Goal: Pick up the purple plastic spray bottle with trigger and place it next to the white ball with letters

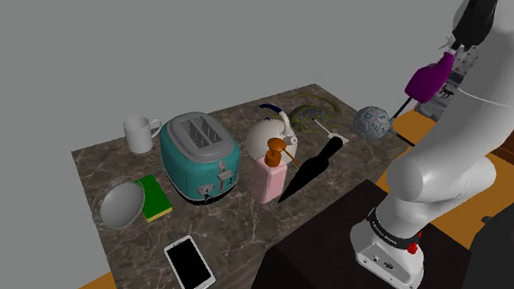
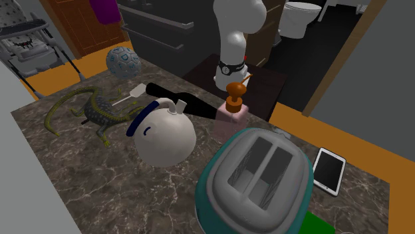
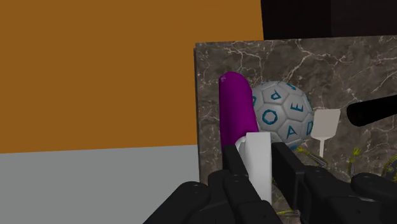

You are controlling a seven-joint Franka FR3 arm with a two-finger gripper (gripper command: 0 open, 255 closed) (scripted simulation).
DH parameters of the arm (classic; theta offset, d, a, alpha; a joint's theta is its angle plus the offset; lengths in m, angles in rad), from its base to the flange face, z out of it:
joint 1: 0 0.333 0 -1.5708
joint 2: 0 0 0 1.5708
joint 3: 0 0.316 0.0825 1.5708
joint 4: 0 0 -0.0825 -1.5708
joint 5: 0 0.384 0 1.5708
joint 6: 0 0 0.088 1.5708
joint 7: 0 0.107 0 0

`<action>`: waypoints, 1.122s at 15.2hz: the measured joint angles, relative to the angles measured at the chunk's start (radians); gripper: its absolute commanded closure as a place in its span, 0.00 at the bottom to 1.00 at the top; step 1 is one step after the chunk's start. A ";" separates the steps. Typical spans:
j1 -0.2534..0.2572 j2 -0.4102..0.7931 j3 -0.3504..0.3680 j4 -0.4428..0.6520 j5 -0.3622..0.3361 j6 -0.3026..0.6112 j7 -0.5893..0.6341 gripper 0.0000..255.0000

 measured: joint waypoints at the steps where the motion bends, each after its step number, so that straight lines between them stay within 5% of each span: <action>1: -0.005 0.004 -0.002 -0.007 0.003 0.010 -0.009 1.00; 17: 0.033 -0.054 0.006 -0.279 -0.039 0.241 0.013 1.00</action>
